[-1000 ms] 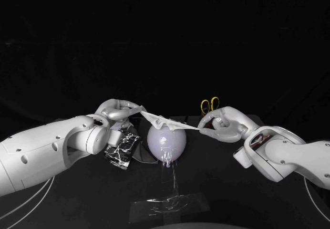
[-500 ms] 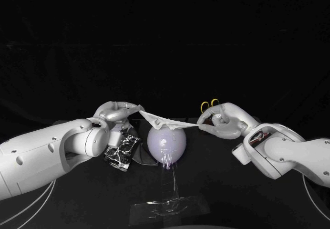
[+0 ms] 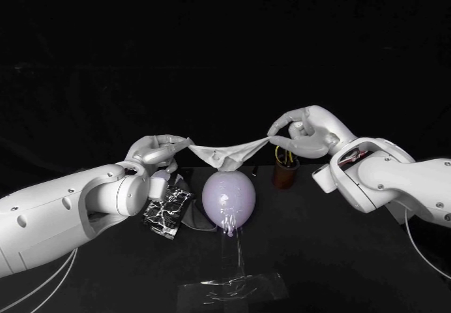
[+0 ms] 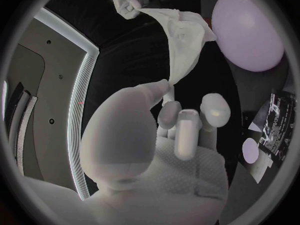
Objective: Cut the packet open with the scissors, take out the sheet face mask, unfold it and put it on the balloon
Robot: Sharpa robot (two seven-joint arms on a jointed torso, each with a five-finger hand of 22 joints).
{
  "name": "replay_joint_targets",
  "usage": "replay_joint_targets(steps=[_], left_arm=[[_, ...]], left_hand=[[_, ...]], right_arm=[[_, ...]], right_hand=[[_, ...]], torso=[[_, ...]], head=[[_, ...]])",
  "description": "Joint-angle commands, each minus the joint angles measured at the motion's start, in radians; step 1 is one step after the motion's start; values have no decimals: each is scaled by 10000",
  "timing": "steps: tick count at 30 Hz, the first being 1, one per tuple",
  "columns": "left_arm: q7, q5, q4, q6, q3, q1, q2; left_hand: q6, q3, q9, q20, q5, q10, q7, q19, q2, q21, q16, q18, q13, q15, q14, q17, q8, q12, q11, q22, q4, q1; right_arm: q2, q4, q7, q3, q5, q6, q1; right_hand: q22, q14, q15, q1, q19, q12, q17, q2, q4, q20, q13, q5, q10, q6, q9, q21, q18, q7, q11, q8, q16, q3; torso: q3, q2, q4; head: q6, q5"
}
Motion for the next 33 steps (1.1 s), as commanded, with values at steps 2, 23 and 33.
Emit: replay_joint_targets(steps=[2, 23, 33], left_arm=[[968, 713, -134, -776, 28, 27, 2], [928, 1068, -952, -766, 41, 130, 694], [535, 92, -1865, -404, 28, 274, 1238]], left_hand=[[-74, -5, 448, 16, 32, -111, -3, -64, 61, -47, -16, -57, -106, -41, 577, 1372, 61, -113, -9, -11, -76, -74], [-184, -67, 468, 7, 31, -692, -43, -161, 124, -155, -50, -28, -1265, -70, 544, 1277, 110, -899, -41, -168, -170, -290], [-399, -136, 380, 49, 29, -2273, 131, -626, 213, -535, -239, 87, -3927, 44, 269, 620, 8, -2898, 105, -793, -513, -259]], right_arm=[[34, -190, 318, 41, 135, -300, 230], [1747, -1668, 354, 185, 422, -145, 1108], [2807, -2527, 396, 266, 509, -58, 1331]], right_hand=[[1683, 1065, -22, -22, 38, -50, 2632, 37, -34, -24, 881, 27, 76, 59, 16, 49, -47, 11, -13, 32, 35, 3], [1686, 1065, -24, -16, 40, -55, 2632, 42, -50, -25, 881, 27, 73, 53, 16, 61, -49, 13, -13, 31, 35, 5], [1679, 1065, -24, -17, 31, -67, 2632, 44, -54, -25, 873, 27, 68, 50, 16, 29, -43, 14, -12, 30, 35, 4]], torso=[[-4, 13, -5], [5, 21, -20], [9, -3, -15]], head=[[62, 12], [307, 69], [444, 65]])
